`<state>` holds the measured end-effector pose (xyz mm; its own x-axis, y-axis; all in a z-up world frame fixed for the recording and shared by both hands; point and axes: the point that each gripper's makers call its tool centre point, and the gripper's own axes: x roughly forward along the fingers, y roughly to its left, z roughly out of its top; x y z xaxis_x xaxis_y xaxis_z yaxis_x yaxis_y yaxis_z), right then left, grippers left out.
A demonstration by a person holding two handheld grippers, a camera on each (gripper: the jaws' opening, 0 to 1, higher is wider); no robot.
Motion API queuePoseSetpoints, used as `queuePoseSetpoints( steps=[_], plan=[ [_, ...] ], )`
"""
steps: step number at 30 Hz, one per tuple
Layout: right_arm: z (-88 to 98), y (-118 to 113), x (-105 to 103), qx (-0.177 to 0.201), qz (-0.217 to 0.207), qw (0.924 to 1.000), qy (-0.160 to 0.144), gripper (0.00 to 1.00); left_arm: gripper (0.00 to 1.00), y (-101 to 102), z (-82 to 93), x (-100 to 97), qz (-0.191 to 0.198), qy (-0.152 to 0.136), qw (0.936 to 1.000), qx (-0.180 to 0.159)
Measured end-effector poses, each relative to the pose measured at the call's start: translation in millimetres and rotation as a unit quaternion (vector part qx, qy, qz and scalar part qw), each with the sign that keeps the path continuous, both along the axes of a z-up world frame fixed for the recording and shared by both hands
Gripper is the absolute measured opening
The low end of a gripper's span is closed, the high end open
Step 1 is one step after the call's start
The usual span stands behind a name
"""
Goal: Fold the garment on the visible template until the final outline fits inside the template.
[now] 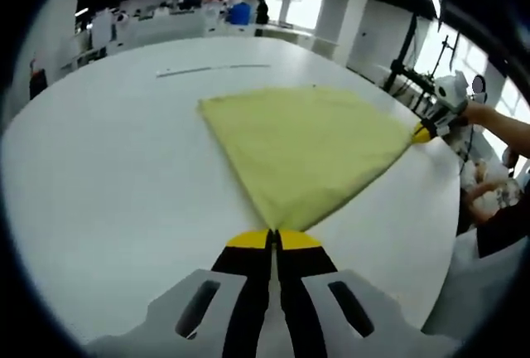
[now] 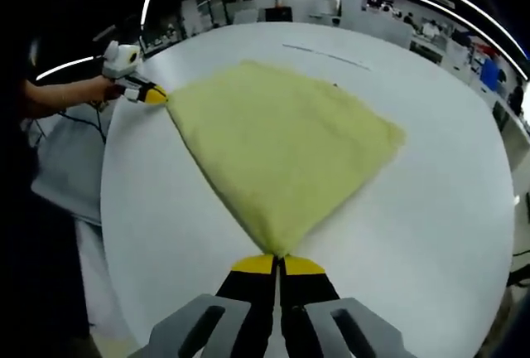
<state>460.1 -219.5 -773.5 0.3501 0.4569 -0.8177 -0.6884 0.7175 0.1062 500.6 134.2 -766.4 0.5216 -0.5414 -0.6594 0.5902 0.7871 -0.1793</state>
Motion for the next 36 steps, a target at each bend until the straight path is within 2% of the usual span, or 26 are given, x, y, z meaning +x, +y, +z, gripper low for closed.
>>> queuePoseSetpoints(
  steps=[8,14,18,25,28,31,34,36],
  plan=[
    [0.9,0.6,-3.8,-0.002,-0.002,1.0,-0.002,0.0,0.0,1.8,-1.7,-7.7,0.001,-0.002,1.0,-0.002],
    [3.1,-3.9,-3.8,0.005,-0.036,0.9993,0.005,0.01,0.01,5.2,-1.1,-10.3,0.005,0.003,1.0,-0.007],
    [12.9,-5.3,-2.6,0.023,-0.056,0.9982,-0.006,0.21,0.1,12.1,0.9,-9.7,0.015,0.002,0.9999,-0.001],
    [31.3,3.5,-3.0,0.067,-0.09,0.9936,-0.013,0.49,0.43,8.7,21.6,-10.9,0.025,-0.02,0.9991,-0.028],
    [37.2,8.9,-4.8,0.08,-0.097,0.992,-0.014,0.55,0.53,5.8,29.6,-13.0,0.021,-0.032,0.9989,-0.028],
    [49.4,16.9,-4.9,0.097,-0.1,0.9898,-0.029,0.61,0.62,4.5,37.3,-12.8,0.023,-0.04,0.9984,-0.031],
    [62.6,23.5,-3.5,0.115,-0.106,0.9868,-0.043,0.7,0.67,-1.7,53.3,-11.4,0.036,-0.056,0.9957,-0.065],
    [72.9,27.6,-1.8,0.125,-0.108,0.9845,-0.058,0.75,0.71,-2.9,59.9,-12.9,0.042,-0.06,0.9948,-0.071]
  ],
)
